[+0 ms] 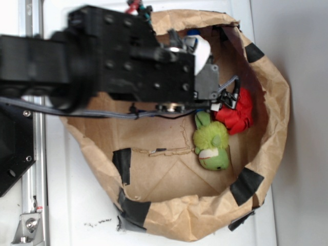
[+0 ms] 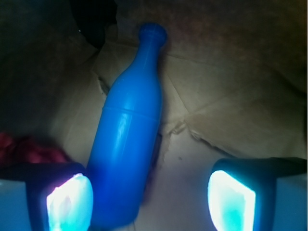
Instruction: Grab the blue bottle.
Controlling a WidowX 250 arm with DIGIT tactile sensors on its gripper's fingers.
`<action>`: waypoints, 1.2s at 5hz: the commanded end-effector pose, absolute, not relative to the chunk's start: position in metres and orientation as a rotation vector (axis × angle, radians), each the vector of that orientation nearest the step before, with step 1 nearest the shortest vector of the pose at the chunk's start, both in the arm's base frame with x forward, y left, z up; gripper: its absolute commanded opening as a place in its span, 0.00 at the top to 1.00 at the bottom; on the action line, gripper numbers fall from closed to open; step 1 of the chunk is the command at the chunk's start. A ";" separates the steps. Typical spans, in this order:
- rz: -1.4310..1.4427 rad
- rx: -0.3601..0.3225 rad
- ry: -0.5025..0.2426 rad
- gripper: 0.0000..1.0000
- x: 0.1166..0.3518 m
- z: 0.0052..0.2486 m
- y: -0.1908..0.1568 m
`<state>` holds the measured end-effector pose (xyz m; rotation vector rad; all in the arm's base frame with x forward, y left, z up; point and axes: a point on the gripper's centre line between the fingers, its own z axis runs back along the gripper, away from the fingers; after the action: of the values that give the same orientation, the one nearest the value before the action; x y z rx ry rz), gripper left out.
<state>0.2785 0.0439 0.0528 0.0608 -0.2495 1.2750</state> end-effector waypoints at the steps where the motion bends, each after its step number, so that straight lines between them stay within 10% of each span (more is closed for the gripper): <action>1: 1.348 0.004 -0.289 0.00 0.297 0.062 0.071; 6: 1.332 0.090 -0.233 0.00 0.305 0.028 0.070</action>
<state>0.3037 0.0651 0.0199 0.1088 -0.1960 1.3163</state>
